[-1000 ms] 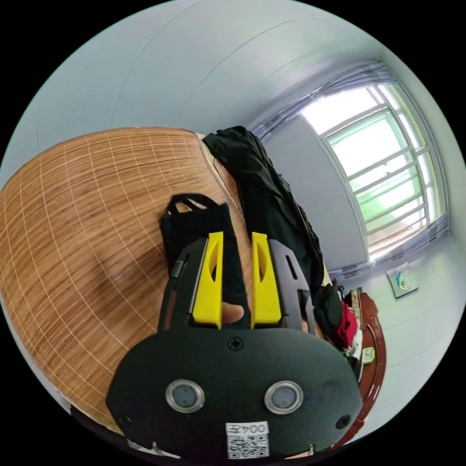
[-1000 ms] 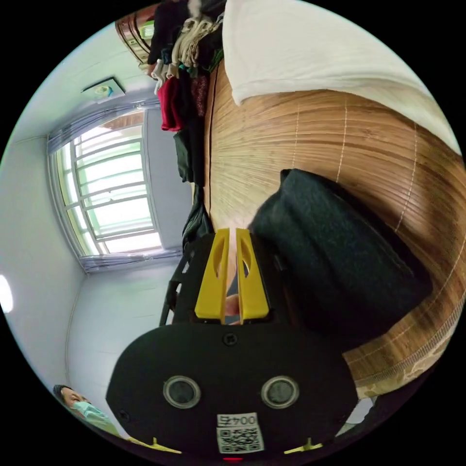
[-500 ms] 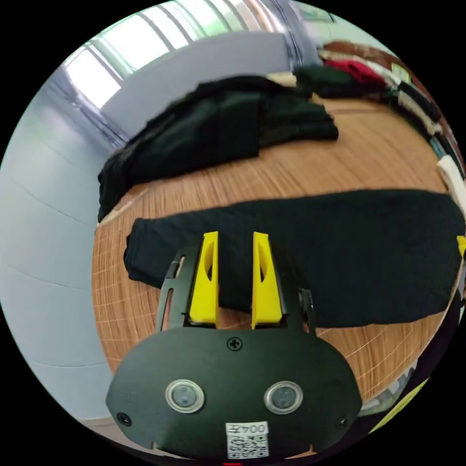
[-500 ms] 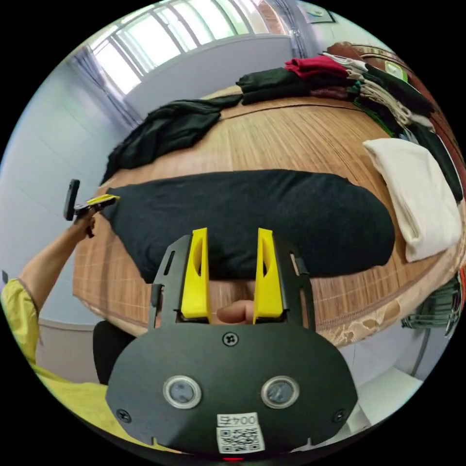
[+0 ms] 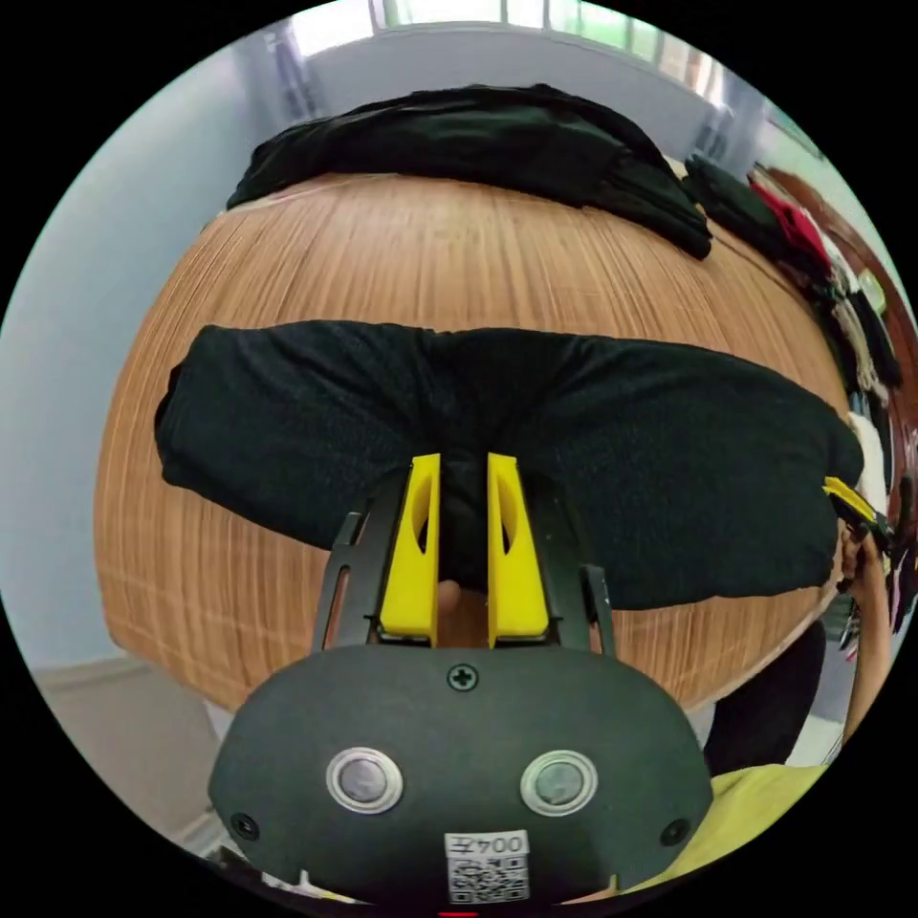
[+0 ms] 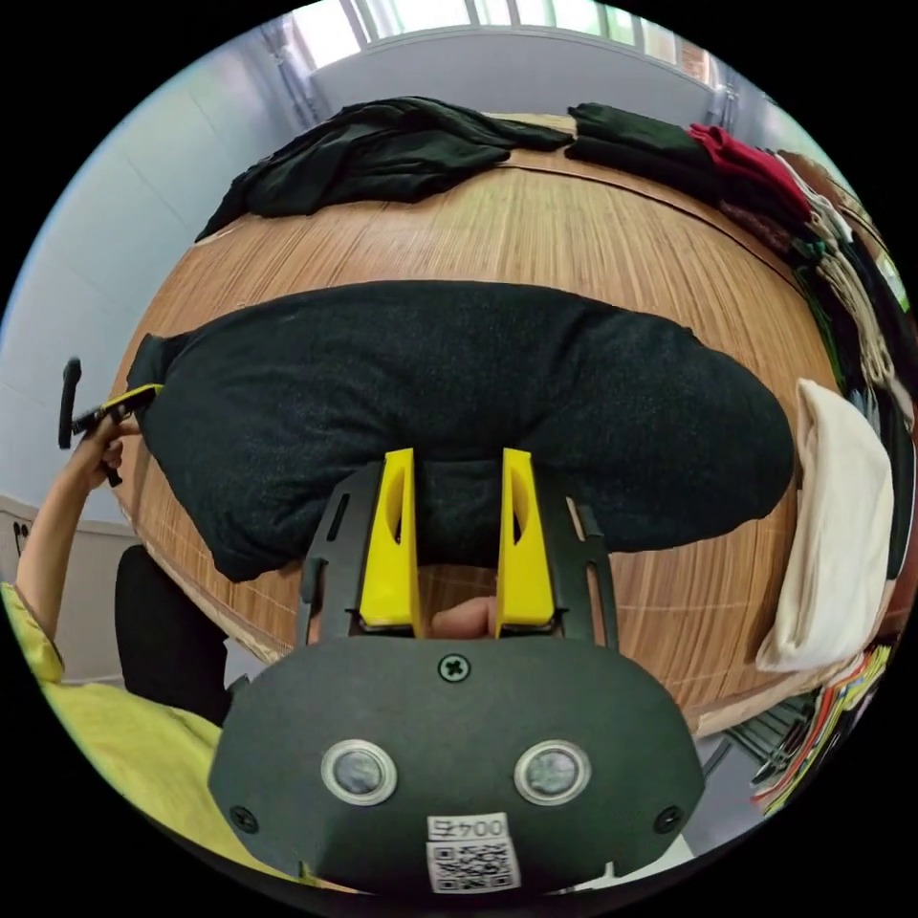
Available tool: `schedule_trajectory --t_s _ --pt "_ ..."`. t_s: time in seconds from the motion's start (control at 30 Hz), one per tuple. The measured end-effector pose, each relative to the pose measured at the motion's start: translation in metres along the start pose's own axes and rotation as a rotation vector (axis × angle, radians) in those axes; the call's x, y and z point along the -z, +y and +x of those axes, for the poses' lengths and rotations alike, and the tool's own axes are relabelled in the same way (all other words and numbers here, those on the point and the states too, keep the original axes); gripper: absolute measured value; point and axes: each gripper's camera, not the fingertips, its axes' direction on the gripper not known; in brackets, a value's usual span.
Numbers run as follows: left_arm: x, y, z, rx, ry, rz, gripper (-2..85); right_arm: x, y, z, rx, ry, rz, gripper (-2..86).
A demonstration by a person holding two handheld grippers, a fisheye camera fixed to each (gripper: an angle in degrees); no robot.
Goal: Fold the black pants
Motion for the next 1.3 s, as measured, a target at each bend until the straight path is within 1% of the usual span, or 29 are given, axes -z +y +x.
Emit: schedule_trajectory --t_s 0.1,0.17,0.23,0.33,0.37,0.43,0.53,0.63,0.73,0.83,0.93,1.03,1.07,1.13,1.17,1.2,1.23,1.3 --pt "0.022 0.075 -0.016 0.077 0.063 0.061 8.3 0.016 -0.008 -0.001 -0.015 -0.046 -0.046 13.1" --pt "0.039 0.111 -0.025 0.106 0.081 0.112 8.2 0.042 -0.005 -0.008 -0.040 -0.039 0.001 12.9" --pt "0.068 0.159 -0.043 0.203 0.056 0.188 8.2 0.079 0.014 -0.026 -0.044 -0.076 0.102 13.2" --pt "0.095 0.219 -0.072 0.354 0.122 0.224 8.1 0.103 0.056 -0.060 -0.056 -0.127 0.168 13.2" --pt "0.099 0.230 -0.077 0.368 0.137 0.226 8.0 0.104 0.066 -0.069 -0.056 -0.120 0.180 13.0" --pt "0.111 0.274 -0.093 0.406 0.173 0.233 7.5 0.103 0.106 -0.116 -0.001 0.005 0.235 12.6" --pt "0.121 0.325 -0.117 0.466 0.241 0.234 7.0 0.092 0.138 -0.169 0.097 0.133 0.266 12.4" --pt "0.125 0.368 -0.141 0.527 0.314 0.226 6.8 0.083 0.140 -0.199 0.137 0.215 0.273 12.2" --pt "0.125 0.402 -0.160 0.557 0.332 0.204 6.8 0.077 0.122 -0.213 0.134 0.220 0.236 10.9" --pt "0.123 0.429 -0.177 0.574 0.321 0.196 6.7 0.076 0.101 -0.224 0.122 0.259 0.214 5.1" --pt "0.120 0.449 -0.190 0.581 0.319 0.189 6.7 0.090 0.082 -0.237 0.137 0.320 0.215 3.1" --pt "0.115 0.464 -0.202 0.587 0.307 0.183 6.6 0.116 0.079 -0.243 0.132 0.278 0.276 2.8" --pt "0.114 0.466 -0.205 0.589 0.306 0.182 6.6 0.113 0.080 -0.243 0.139 0.281 0.264 2.9" --pt "0.108 0.475 -0.214 0.601 0.308 0.179 6.5 0.079 0.080 -0.237 0.164 0.273 0.070 3.3" --pt "0.107 0.477 -0.217 0.604 0.311 0.180 6.5 0.076 0.081 -0.234 0.156 0.259 0.059 3.5" --pt "0.105 0.480 -0.221 0.607 0.317 0.180 6.5 0.083 0.083 -0.233 0.150 0.232 0.104 3.7" --pt "0.103 0.483 -0.226 0.607 0.317 0.184 6.6 0.090 0.078 -0.235 0.148 0.216 0.105 3.7" --pt "0.101 0.489 -0.232 0.600 0.311 0.190 6.6 0.100 0.069 -0.239 0.151 0.228 0.098 3.7"
